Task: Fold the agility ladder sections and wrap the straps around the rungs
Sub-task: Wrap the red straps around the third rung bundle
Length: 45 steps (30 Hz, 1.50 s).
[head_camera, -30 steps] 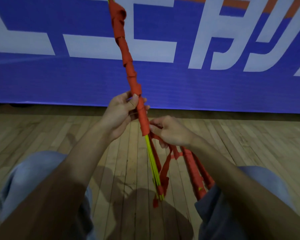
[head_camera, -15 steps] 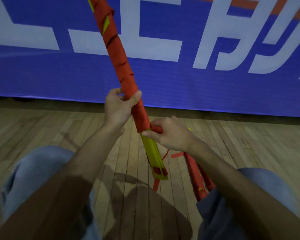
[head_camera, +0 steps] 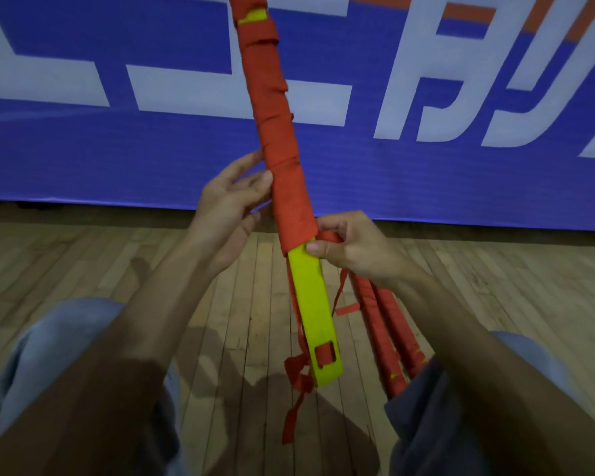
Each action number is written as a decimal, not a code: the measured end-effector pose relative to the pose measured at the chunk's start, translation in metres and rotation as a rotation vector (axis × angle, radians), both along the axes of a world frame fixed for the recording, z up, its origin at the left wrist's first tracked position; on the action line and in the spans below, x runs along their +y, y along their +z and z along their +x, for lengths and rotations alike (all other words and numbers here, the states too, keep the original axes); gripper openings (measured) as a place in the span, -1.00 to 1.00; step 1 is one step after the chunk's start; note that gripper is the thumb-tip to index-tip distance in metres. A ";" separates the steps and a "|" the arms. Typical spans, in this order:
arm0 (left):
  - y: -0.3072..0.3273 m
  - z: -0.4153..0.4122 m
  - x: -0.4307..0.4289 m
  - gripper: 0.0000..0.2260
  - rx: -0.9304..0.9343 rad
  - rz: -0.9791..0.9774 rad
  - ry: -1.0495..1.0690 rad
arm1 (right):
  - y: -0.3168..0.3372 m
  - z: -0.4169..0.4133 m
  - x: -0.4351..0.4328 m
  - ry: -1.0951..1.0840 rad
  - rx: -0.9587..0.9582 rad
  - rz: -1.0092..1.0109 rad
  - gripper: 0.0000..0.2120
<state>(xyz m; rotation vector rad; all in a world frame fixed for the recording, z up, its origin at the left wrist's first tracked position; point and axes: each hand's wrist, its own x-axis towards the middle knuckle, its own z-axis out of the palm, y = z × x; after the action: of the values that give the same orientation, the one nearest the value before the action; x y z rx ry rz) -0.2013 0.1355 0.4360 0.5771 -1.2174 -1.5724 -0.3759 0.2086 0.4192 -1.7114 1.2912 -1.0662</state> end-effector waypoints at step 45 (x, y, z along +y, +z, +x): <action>-0.002 0.000 0.007 -0.58 0.079 0.023 -0.353 | -0.002 -0.005 0.001 0.321 -0.366 0.160 -0.83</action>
<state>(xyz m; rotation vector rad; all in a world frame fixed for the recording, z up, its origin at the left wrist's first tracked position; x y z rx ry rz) -0.2012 0.1424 0.4341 0.3218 -1.2922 -1.8861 -0.3805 0.2092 0.4172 -1.4590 0.8164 -0.9982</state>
